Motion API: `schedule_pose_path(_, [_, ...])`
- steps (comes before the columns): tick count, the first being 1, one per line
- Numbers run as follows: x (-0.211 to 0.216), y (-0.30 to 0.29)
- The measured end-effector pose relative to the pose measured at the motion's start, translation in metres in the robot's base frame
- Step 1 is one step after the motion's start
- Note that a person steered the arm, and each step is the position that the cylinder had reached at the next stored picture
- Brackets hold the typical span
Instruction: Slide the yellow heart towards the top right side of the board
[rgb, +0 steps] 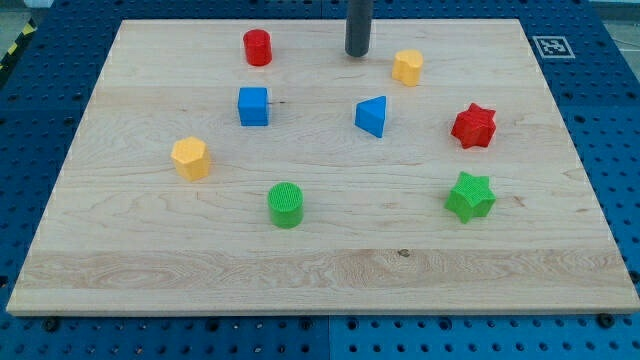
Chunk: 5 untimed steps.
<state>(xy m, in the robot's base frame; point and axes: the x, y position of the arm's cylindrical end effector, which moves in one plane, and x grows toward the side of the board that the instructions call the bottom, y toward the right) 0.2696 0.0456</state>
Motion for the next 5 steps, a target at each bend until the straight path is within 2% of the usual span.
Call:
schedule_pose_path(2, [0.048,0.008])
schedule_pose_path(5, [0.049,0.057])
